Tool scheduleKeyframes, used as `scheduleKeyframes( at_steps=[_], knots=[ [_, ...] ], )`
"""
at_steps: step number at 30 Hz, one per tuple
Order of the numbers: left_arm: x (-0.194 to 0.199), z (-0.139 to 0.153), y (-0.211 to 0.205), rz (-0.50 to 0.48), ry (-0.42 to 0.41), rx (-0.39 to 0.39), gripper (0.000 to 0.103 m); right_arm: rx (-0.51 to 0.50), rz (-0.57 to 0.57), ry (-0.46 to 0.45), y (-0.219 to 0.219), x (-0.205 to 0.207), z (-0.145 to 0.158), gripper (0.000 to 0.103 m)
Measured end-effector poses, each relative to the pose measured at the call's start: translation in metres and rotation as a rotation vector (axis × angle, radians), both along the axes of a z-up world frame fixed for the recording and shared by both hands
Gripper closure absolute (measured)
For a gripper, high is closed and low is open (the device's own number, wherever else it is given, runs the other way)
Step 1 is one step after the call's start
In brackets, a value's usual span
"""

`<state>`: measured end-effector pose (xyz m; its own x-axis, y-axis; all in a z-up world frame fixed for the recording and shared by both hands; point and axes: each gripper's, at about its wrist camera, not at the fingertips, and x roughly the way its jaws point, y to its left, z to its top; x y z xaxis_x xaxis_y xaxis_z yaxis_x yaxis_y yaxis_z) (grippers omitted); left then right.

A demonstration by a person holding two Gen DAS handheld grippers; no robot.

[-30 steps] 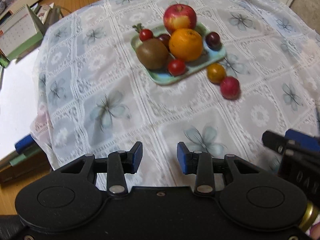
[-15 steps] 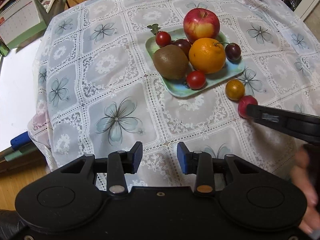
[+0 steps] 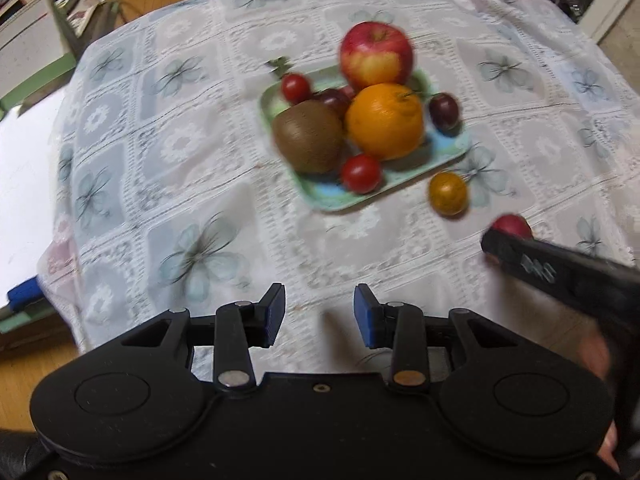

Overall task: Organize fruits
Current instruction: 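Grasp the pink-red plum with the right tool while the left approaches the yellow tomato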

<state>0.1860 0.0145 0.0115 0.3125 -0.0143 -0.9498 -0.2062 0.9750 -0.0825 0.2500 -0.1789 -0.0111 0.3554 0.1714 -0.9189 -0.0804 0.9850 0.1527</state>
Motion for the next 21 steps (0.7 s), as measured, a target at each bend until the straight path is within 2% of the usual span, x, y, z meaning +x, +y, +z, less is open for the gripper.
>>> scheduleKeyframes(
  at_steps=[6,11,17,21],
  knots=[
    [0.03,0.006,-0.034,-0.071,-0.1,0.029,0.056,0.022,-0.045,-0.025,-0.033,-0.025,0.028,0.063],
    [0.052,-0.004,-0.063,-0.114,-0.163,0.054,0.055,0.038,-0.063,-0.055,-0.048,-0.041,0.028,0.063],
    [0.068,-0.027,-0.081,-0.104,-0.118,0.051,0.053,0.086,-0.068,-0.058,-0.061,-0.039,0.021,0.063],
    [0.075,-0.039,-0.085,-0.065,-0.104,0.047,0.053,0.085,-0.063,-0.06,-0.064,-0.038,0.017,0.063]
  ],
)
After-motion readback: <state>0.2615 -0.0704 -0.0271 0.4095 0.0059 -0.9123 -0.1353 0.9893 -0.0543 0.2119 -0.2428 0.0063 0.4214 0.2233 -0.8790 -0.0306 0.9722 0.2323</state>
